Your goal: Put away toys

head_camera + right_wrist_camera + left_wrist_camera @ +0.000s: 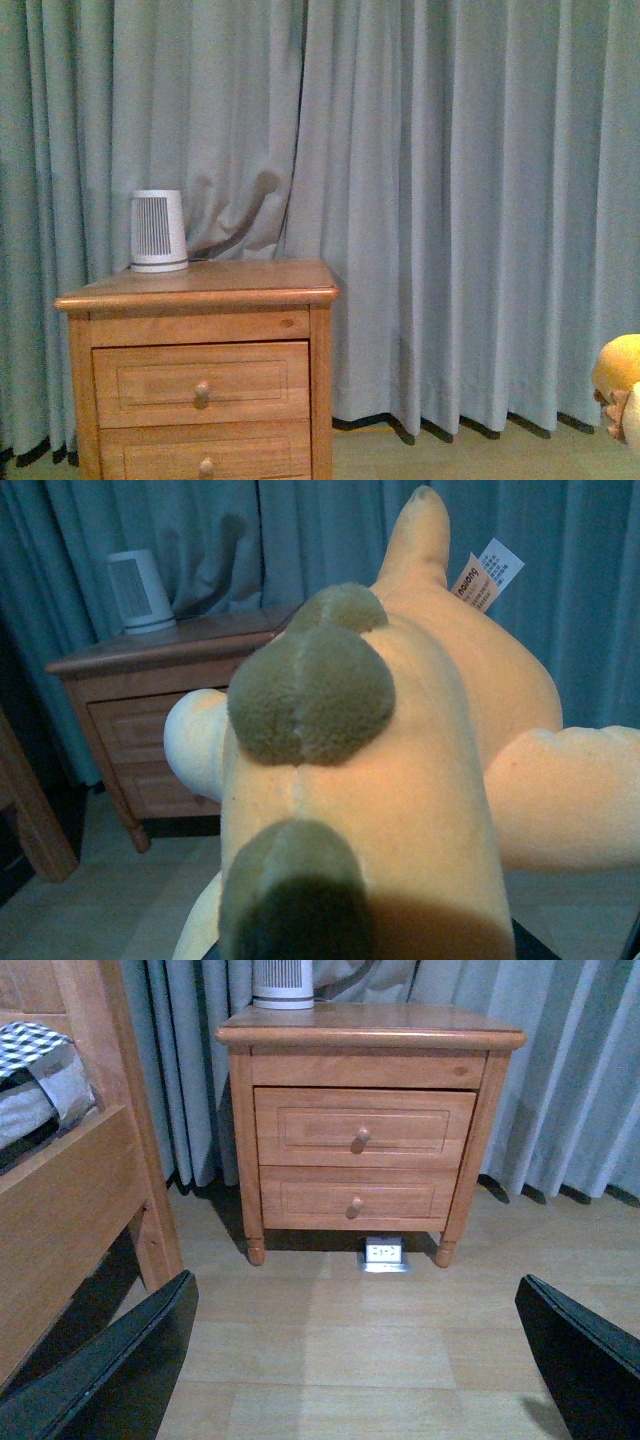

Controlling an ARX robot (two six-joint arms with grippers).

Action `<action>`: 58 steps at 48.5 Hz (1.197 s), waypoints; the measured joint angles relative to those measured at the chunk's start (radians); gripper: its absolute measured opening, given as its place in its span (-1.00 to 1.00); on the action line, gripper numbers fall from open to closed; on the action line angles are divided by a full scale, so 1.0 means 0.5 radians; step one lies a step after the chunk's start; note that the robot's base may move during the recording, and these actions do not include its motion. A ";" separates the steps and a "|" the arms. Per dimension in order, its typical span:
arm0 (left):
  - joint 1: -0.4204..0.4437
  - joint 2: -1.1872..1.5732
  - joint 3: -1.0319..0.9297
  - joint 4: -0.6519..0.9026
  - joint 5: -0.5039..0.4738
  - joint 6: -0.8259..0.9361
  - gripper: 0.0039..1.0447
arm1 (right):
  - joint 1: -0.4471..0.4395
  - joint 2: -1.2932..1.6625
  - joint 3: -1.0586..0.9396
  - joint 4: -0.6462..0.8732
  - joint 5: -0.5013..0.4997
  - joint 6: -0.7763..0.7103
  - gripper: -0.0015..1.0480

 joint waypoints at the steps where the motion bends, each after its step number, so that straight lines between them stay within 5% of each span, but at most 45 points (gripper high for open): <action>1: 0.001 0.000 0.000 0.000 0.000 0.000 0.89 | 0.000 0.000 0.000 0.000 -0.002 0.000 -0.63; 58: -0.001 -0.001 -0.001 0.000 0.003 0.000 0.89 | 0.000 0.000 0.000 0.000 0.004 -0.003 -0.63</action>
